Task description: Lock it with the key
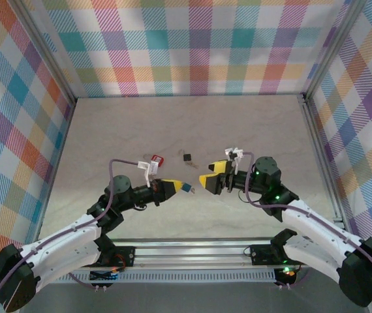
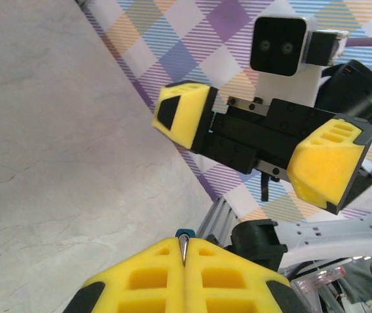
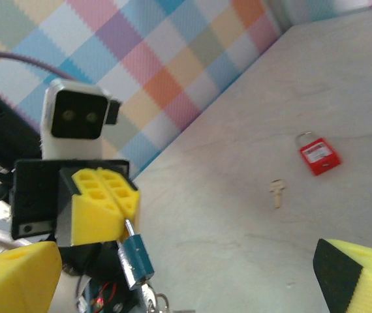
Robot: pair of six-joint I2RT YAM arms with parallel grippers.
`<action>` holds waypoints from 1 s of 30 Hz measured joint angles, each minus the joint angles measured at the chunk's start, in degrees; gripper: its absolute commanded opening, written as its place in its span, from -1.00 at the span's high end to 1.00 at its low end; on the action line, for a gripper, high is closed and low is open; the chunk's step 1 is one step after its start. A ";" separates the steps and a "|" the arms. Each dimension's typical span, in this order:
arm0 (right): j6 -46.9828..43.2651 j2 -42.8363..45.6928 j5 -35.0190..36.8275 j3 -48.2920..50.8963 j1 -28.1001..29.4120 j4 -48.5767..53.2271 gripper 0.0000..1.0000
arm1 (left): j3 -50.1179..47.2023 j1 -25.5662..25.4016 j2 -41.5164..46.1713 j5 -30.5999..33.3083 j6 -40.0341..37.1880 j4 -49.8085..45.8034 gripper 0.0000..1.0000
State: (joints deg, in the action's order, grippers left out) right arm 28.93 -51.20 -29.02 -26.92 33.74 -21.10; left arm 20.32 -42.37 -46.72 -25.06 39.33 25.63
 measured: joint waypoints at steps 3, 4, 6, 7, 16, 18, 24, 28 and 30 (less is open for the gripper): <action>0.63 2.69 4.02 1.68 -0.59 0.68 -0.97 | 0.85 0.00 -2.19 0.81 0.00 0.48 1.00; 0.85 3.52 5.05 2.27 -0.81 0.76 -0.98 | 1.09 0.00 -2.99 1.05 0.02 0.96 1.00; 1.29 4.50 6.45 3.13 -1.18 1.05 -0.97 | 1.49 0.00 -4.46 1.44 0.07 2.16 1.00; 1.66 4.83 7.04 3.50 -1.33 1.16 -0.98 | 1.70 0.00 -5.40 1.68 0.13 2.95 1.00; 3.28 6.69 7.32 5.77 -1.97 1.40 -1.00 | 2.45 0.00 -11.50 2.54 2.80 9.03 1.00; 3.67 7.10 7.04 6.62 -2.16 0.92 -0.95 | 2.69 0.00 -11.93 2.78 3.32 9.70 1.00; 5.20 7.37 3.93 9.25 -2.34 -2.47 -0.72 | 4.22 0.00 -13.35 3.30 4.68 11.93 1.00; 6.34 4.79 1.18 9.57 -2.34 -6.01 -0.54 | 4.44 0.00 -14.53 3.30 5.53 13.64 1.00; 6.82 2.84 0.02 9.57 -2.34 -7.82 -0.45 | 4.44 0.00 -14.71 3.30 6.14 13.81 1.00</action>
State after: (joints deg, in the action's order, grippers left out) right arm 35.75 -48.36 -28.99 -17.34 31.40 -28.93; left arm 24.75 -42.37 -61.43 -21.76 45.47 39.44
